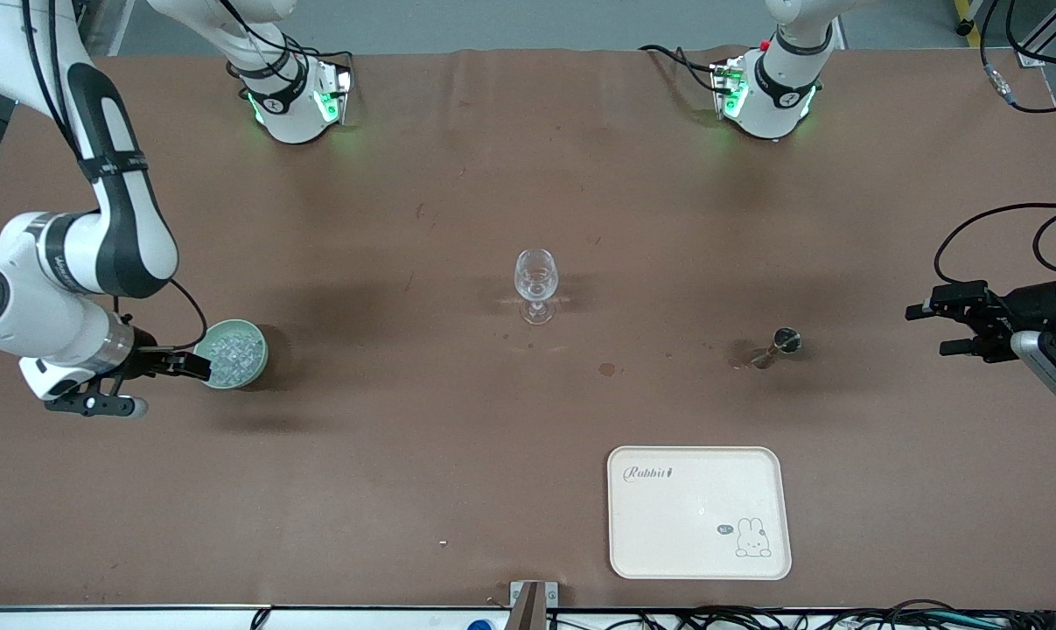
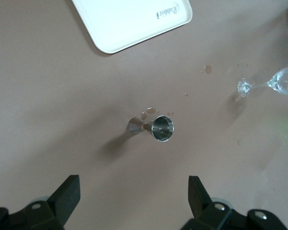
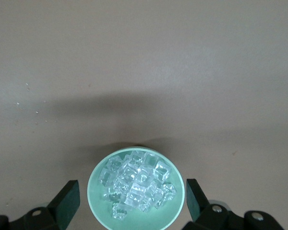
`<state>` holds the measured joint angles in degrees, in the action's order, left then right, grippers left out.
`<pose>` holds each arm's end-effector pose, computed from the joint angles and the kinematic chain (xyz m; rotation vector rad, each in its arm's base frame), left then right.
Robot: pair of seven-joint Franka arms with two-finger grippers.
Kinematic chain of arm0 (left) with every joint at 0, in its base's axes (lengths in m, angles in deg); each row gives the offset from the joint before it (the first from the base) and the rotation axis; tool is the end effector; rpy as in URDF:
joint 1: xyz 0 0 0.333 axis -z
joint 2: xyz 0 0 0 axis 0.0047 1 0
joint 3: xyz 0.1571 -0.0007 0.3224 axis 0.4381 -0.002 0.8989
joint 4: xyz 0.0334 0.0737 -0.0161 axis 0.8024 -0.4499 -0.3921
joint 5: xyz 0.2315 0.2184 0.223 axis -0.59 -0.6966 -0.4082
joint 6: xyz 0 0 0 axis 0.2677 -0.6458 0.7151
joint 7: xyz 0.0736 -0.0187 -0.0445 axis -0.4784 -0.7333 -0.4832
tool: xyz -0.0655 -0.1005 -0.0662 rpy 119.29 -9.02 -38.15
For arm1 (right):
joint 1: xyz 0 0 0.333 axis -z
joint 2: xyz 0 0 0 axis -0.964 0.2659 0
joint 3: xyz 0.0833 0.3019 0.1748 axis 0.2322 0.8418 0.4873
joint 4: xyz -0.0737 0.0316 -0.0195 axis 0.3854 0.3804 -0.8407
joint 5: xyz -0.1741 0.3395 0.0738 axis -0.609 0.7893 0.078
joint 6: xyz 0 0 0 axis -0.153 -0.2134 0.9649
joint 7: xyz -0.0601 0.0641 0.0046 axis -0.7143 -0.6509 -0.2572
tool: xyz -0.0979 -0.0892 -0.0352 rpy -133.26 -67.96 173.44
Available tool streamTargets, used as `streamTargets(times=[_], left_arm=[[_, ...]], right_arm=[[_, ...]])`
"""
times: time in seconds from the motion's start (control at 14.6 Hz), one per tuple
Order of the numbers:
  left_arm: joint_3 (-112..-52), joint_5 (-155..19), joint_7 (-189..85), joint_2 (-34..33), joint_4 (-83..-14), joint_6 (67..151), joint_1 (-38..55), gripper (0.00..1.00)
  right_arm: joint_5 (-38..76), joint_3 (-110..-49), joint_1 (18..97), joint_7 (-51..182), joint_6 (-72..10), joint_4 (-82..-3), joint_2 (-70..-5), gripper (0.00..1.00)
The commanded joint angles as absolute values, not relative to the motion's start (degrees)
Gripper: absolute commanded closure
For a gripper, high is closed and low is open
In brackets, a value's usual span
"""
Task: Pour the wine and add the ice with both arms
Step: 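Reach the right gripper to the ice bowl while the left gripper reaches the jigger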
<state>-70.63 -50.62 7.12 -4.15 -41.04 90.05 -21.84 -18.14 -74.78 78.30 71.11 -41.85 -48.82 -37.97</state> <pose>0.6329 0.1161 0.4141 2.4883 -0.6798 0.0540 0.6497 -0.0474 0.3262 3.1336 -0.1288 -0.0380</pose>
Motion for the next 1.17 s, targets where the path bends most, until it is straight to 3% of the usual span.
streamTargets(times=[0.0, 0.55, 1.1], left_arm=[[-71.1, -47.0, 14.9, -2.4, -42.8, 91.2, -24.8, 0.01], [-71.2, -38.5, 41.2, 6.9, -44.3, 91.3, -28.9, 0.01], [-73.5, -29.2, 65.7, 15.1, -44.2, 90.2, -29.5, 0.02]], right_arm=[[-17.2, -74.3, 78.8, 71.8, -43.7, -51.2, -37.9, 0.02], [-17.2, -74.3, 78.6, 71.9, -54.7, -60.3, -37.6, 0.03], [-17.2, -74.4, 78.4, 72.0, -55.1, -62.5, -37.6, 0.12]])
